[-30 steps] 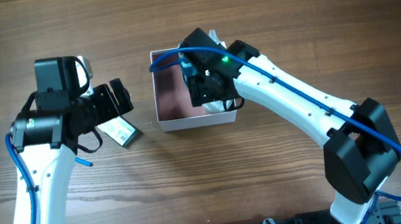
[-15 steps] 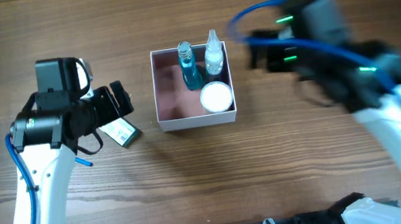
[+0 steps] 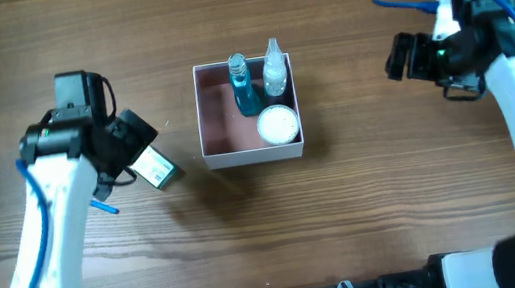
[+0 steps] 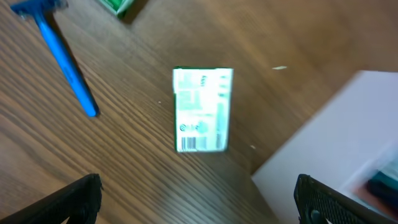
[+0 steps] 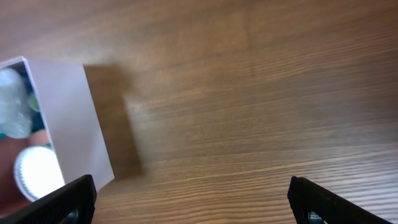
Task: Pack container
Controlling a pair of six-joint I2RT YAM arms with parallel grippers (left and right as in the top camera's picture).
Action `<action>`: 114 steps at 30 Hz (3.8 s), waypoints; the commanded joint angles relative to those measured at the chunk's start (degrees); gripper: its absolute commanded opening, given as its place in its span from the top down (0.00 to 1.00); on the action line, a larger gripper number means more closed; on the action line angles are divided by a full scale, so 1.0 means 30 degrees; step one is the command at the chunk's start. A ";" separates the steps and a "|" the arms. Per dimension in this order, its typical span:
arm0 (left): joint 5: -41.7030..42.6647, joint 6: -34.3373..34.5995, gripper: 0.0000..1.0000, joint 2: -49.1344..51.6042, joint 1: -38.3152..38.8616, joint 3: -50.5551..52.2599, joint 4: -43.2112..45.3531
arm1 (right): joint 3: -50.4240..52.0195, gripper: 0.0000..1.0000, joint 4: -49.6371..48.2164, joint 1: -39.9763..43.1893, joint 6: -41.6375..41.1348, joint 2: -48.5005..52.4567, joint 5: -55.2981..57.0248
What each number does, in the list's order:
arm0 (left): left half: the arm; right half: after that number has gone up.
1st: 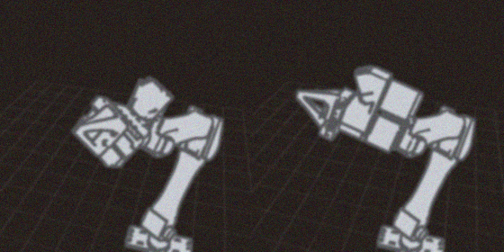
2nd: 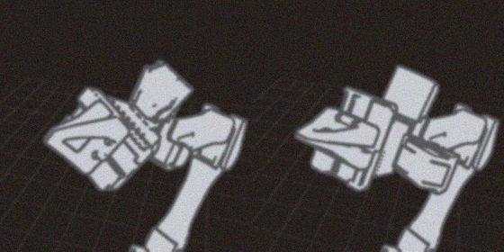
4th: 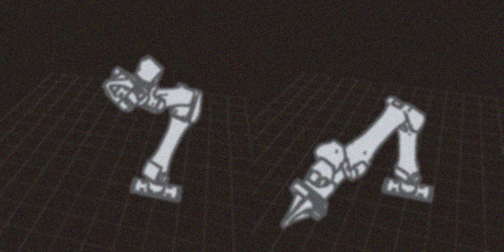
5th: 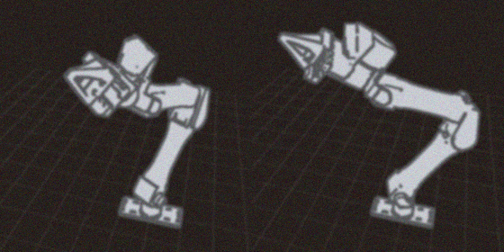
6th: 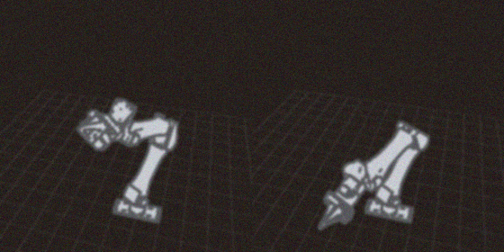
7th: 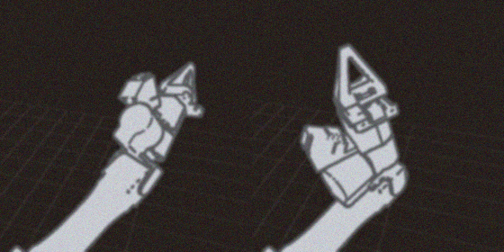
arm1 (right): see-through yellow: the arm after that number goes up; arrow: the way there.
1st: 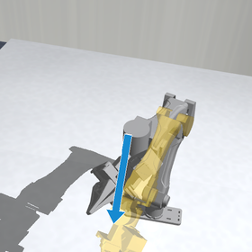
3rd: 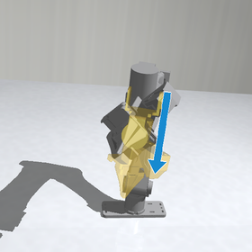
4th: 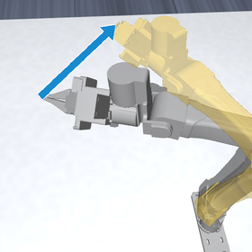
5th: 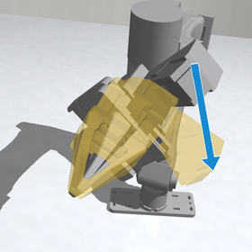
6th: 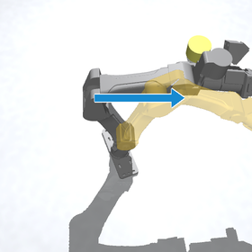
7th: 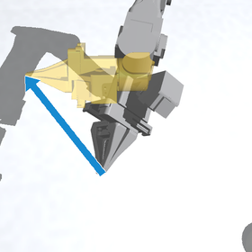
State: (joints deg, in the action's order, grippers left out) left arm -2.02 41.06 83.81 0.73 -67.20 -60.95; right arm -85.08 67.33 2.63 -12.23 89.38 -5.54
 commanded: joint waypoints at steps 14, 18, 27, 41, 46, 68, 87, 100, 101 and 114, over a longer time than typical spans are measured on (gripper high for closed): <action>0.1479 -0.1042 0.00 0.7847 -0.0109 -0.0299 0.3126 | 0.0102 0.00 -0.0095 -0.0015 0.0583 0.1566 -0.0758; 0.1741 -0.1071 0.00 0.8408 -0.0109 -0.0299 0.3541 | 0.0102 0.00 -0.0087 -0.0015 0.0583 0.1566 -0.0750; 0.1734 -0.1115 0.00 0.8633 -0.0109 -0.0240 0.4000 | 0.0102 0.00 -0.0058 -0.0015 0.0583 0.1566 -0.0750; 0.1734 -0.1107 0.29 0.8648 -0.0102 -0.0066 0.3963 | 0.0102 0.00 0.0044 -0.0015 0.0583 0.1566 -0.0750; 0.1734 -0.1107 0.38 0.8648 -0.0102 -0.0066 0.3891 | 0.0102 0.00 0.0080 -0.0015 0.0590 0.1566 -0.0743; 0.0794 -0.1494 0.71 0.7118 0.0495 -0.2331 0.0809 | 0.0102 0.00 0.0080 -0.0015 0.0590 0.1566 -0.0736; -0.0656 -0.8043 0.62 0.4000 0.8524 -0.3606 0.4262 | 0.0102 0.00 0.0080 -0.0015 0.0590 0.1566 -0.0670; -0.0634 -0.8036 0.47 0.5763 0.8437 -0.3599 0.4269 | 0.0102 0.00 0.0153 -0.0015 0.0583 0.1566 -0.0670; -0.0634 -0.8036 0.47 0.5821 0.8437 -0.3599 0.4277 | 0.0102 0.00 0.0168 -0.0015 0.0583 0.1566 -0.0670; -0.0663 -0.7519 0.36 0.5472 0.8437 -0.3606 0.3869 | 0.0102 0.00 0.0197 -0.0015 0.0597 0.1566 -0.0678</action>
State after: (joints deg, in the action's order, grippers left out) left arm -3.20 17.43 101.32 26.20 -77.65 -48.56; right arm -84.93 67.75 2.63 -11.20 93.58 -6.68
